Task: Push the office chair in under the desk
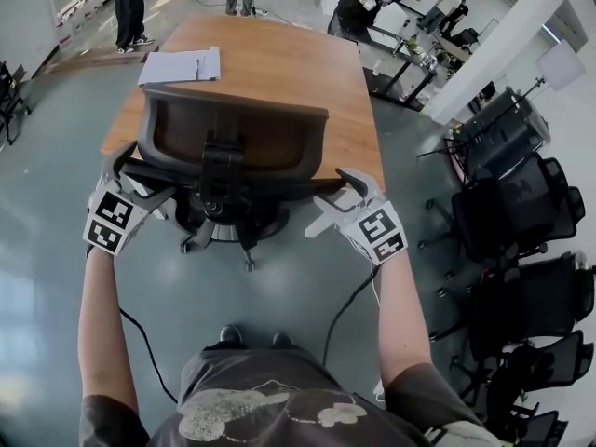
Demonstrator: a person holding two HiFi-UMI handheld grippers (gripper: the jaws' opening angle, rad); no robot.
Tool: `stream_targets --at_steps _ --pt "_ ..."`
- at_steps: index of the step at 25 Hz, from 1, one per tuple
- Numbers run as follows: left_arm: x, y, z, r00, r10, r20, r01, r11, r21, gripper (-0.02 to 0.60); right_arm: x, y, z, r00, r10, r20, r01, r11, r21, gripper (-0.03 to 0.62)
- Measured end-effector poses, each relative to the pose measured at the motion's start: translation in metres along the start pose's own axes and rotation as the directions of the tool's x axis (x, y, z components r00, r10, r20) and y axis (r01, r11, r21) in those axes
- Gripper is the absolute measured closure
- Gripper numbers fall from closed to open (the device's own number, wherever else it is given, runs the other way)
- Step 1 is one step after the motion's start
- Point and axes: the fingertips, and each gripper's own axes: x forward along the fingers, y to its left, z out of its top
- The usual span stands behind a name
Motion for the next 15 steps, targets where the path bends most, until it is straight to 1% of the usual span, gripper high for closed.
stream_targets --at_steps 1,2,4,7,11,12,15 --pt "0.001 -0.001 0.001 1.000 0.009 0.013 -0.009 1.000 -0.008 0.072 0.000 -0.002 -0.001 1.000 -0.014 0.002 0.014 1.000 0.012 0.324" --pt "0.001 -0.002 0.000 1.000 0.022 0.019 -0.022 1.000 -0.004 0.060 -0.001 -0.002 -0.003 1.000 -0.024 0.004 0.024 0.999 0.022 0.324" --pt "0.000 -0.003 -0.001 0.999 0.047 0.021 -0.047 0.999 0.016 0.060 -0.001 -0.002 -0.004 0.999 -0.039 0.007 0.039 0.999 0.030 0.322" --pt "-0.005 -0.001 -0.002 0.997 0.073 0.029 -0.073 0.997 0.008 0.074 -0.001 -0.001 -0.002 0.998 -0.057 0.021 0.057 0.998 0.021 0.313" --pt "-0.021 -0.001 0.008 0.992 0.113 0.053 -0.114 0.994 0.006 0.095 -0.012 -0.004 0.006 0.992 -0.103 0.079 0.101 0.995 0.023 0.313" --pt "-0.027 -0.005 0.014 0.991 0.121 0.065 -0.122 0.993 0.006 0.109 -0.018 -0.005 0.010 0.988 -0.114 0.101 0.112 0.993 0.031 0.313" --pt "-0.045 -0.018 0.034 0.981 0.162 0.110 -0.167 0.985 0.034 0.203 -0.035 -0.008 0.024 0.972 -0.158 0.175 0.147 0.987 0.070 0.316"
